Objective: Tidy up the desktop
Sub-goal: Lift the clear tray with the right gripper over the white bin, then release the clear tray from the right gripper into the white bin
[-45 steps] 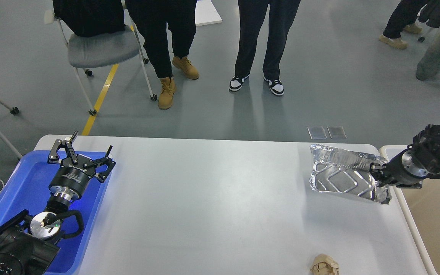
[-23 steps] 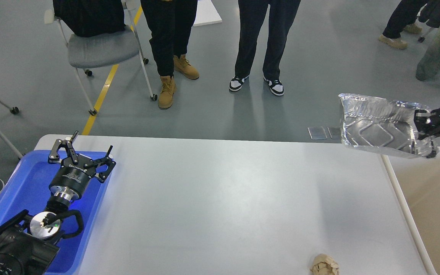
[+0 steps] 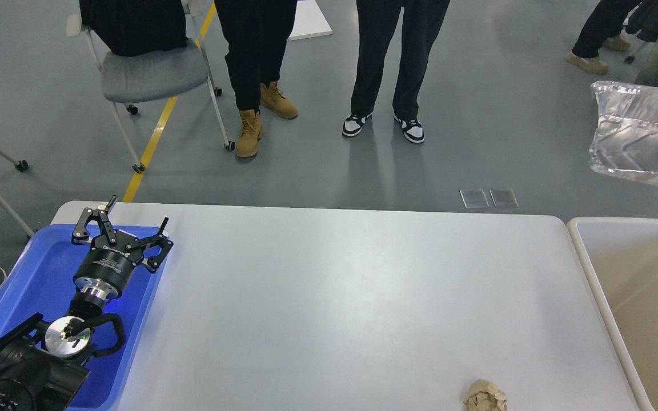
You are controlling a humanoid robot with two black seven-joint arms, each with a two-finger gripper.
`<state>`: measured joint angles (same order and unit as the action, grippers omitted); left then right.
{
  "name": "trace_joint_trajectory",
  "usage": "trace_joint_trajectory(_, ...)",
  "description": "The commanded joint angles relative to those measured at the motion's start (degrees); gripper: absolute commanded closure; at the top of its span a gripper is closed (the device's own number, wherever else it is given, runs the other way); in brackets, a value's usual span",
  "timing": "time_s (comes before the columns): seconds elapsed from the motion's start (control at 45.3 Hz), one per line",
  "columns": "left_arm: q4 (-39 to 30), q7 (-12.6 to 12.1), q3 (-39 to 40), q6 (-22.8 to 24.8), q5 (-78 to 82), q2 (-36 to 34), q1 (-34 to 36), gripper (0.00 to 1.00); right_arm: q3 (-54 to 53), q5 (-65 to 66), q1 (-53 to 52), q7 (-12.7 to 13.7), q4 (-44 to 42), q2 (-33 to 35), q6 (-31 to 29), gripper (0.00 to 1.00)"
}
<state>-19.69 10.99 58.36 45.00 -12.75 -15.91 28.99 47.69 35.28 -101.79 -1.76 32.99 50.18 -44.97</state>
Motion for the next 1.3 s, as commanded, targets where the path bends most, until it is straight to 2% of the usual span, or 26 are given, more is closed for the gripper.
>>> trace_joint_trajectory(0.0,0.0,0.0,0.0,0.0,-0.08,-0.08,0.01,0.0,-1.02,-2.13,7.55,0.09,-10.65,3.44,-0.03,1.0)
trace_joint_trajectory(0.088,0.0,0.0,0.0,0.0,-0.08,0.0,-0.07,0.0,-1.99,-11.0,17.92,0.53,-18.82,2.56,2.33,1.0)
trace_joint_trajectory(0.177,0.0,0.0,0.0,0.0,-0.08,0.0,-0.07,0.0,-2.95,-20.49,26.01,3.34,-22.96,0.8,8.04,1.0)
trace_joint_trajectory(0.265,0.0,0.0,0.0,0.0,-0.08,-0.08,0.01,0.0,-5.06,-29.46,34.88,6.77,-26.3,-2.0,16.2,1.0)
trace_joint_trajectory(0.398,0.0,0.0,0.0,0.0,-0.08,-0.08,-0.07,0.0,-11.47,-37.91,47.28,10.19,-32.01,-8.33,29.04,1.0)
trace_joint_trajectory(0.552,0.0,0.0,0.0,0.0,-0.08,-0.08,0.01,0.0,-25.08,-38.8,53.45,14.33,-35.97,-16.51,39.94,1.0)
trace_joint_trajectory(0.707,0.0,0.0,0.0,0.0,-0.08,0.0,0.01,0.0,-32.92,-38.62,55.56,15.83,-35.89,-21.87,50.14,1.0)
trace_joint_trajectory(0.817,0.0,0.0,0.0,0.0,-0.08,0.0,0.01,0.0,-35.82,-39.15,57.14,16.09,-35.8,-24.07,52.96,1.0)
trace_joint_trajectory(1.06,0.0,0.09,0.0,0.0,-0.16,0.0,0.01,0.0,-41.27,-39.32,61.97,16.0,-35.8,-27.94,53.49,1.0)
trace_joint_trajectory(1.281,0.0,0.09,0.0,0.0,-0.17,0.0,0.01,0.0,-44.61,-39.41,64.08,15.47,-35.45,-28.38,52.88,1.0)
